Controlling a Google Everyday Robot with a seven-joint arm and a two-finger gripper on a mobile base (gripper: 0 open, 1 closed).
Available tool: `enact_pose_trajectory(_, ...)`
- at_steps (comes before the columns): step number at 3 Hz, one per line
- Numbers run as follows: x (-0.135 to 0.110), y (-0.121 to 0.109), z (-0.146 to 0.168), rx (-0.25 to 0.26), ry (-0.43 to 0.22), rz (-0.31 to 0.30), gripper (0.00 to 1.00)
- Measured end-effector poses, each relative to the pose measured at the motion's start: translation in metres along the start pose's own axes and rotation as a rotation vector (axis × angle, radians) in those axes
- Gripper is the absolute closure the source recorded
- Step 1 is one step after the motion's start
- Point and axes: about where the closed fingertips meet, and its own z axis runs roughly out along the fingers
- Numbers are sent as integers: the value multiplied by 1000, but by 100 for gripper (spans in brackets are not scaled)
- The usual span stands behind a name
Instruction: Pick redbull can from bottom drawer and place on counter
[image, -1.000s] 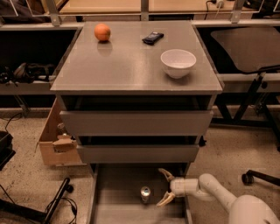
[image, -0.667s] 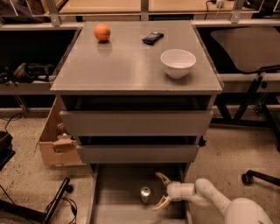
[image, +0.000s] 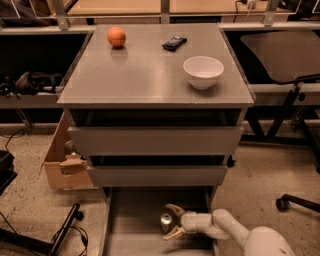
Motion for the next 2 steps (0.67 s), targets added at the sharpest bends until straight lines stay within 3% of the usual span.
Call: enact_pose_trajectory(2,-9,-5,23,5,-20,33,64)
